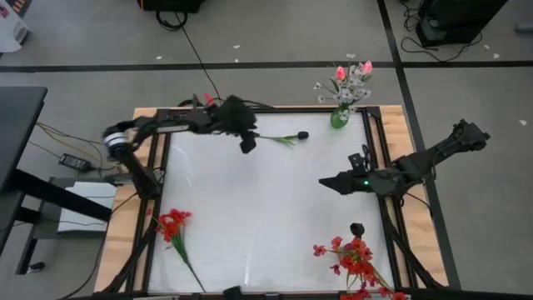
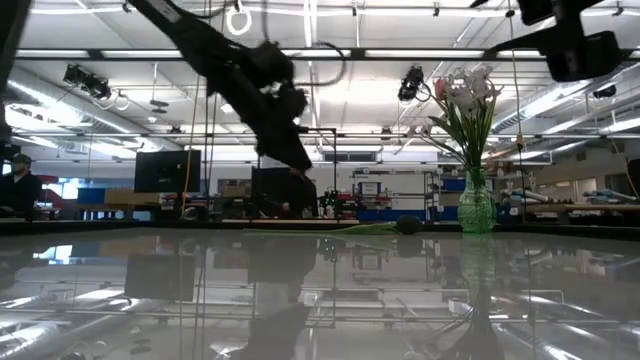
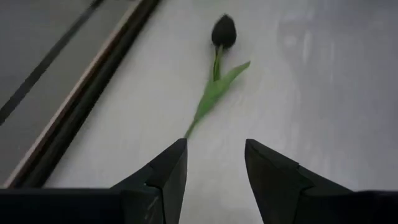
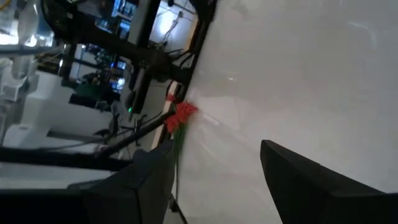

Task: Sort flowers into vase by color
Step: Put the black flower into the red vase

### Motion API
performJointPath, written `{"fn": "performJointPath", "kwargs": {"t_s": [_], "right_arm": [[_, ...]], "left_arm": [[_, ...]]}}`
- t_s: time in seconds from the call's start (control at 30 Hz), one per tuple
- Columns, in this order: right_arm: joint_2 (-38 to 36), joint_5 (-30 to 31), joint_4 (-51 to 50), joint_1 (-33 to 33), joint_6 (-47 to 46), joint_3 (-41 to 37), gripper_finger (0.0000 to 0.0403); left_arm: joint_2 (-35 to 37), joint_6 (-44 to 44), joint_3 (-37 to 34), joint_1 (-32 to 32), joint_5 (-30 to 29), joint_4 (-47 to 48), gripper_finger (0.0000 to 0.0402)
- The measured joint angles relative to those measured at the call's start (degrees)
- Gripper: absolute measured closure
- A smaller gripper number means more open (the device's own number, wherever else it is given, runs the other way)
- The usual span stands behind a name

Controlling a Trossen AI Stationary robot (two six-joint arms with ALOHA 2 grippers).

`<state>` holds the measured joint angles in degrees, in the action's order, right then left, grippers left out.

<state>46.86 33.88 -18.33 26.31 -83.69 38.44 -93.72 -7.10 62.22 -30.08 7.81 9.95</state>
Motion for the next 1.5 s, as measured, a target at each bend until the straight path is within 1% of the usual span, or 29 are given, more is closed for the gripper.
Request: {"fn": "performJointPath", "kwargs": {"t_s": [0.17, 0.3, 0.5, 0.67, 0.77, 0.9, 1.07, 1.17, 1.23, 1.3, 1.33, 1.5], "right_arm": [[4.20, -2.04, 5.70, -2.93, -0.36, 0.00, 0.0159], [7.29, -2.02, 11.03, -3.48, -0.34, 0.00, 0.0159], [11.33, -1.93, 16.90, -3.50, -0.36, 0.00, 0.0159], [13.79, -1.89, 19.56, -3.48, -0.38, -0.04, 0.0159], [14.13, -2.00, 19.67, -3.50, -0.62, -0.04, 0.0159], [13.73, -1.98, 19.91, -3.52, -0.65, -0.04, 0.0159], [13.63, -1.97, 20.05, -3.50, -0.80, -0.04, 0.0159], [13.63, -2.00, 20.08, -3.50, -0.80, -0.04, 0.0159], [13.63, -2.06, 20.07, -3.50, -0.80, -0.04, 0.0159], [13.60, -2.40, 20.07, -3.50, -0.82, -0.04, 0.0159], [13.60, -2.53, 20.07, -3.50, -0.80, -0.04, 0.0159], [13.48, -2.50, 20.54, -3.50, -0.79, -0.04, 0.0159]], "left_arm": [[-12.41, -9.23, 12.85, -0.13, 2.20, 10.87, 0.0235], [-18.68, -17.64, 20.55, -0.13, 2.49, 17.04, 0.0235], [-25.37, -25.59, 28.56, -0.99, 2.60, 21.89, 0.0235], [-30.29, -27.19, 33.35, -1.35, 3.43, 25.60, 0.0235], [-32.42, -27.48, 35.24, -1.22, 3.59, 27.18, 0.0242], [-34.33, -28.26, 35.73, -1.20, 3.14, 27.78, 0.0263], [-34.57, -27.88, 35.78, -1.62, 2.74, 27.69, 0.0291], [-34.57, -27.64, 35.76, -1.81, 2.54, 27.42, 0.0321], [-34.57, -26.64, 35.76, -2.14, 2.40, 27.25, 0.0350], [-34.57, -24.37, 35.76, -2.50, 2.44, 27.10, 0.0381], [-34.57, -22.96, 35.76, -2.65, 2.73, 27.06, 0.0390], [-34.32, -20.68, 35.76, -2.82, 2.49, 27.98, 0.0398]]}}
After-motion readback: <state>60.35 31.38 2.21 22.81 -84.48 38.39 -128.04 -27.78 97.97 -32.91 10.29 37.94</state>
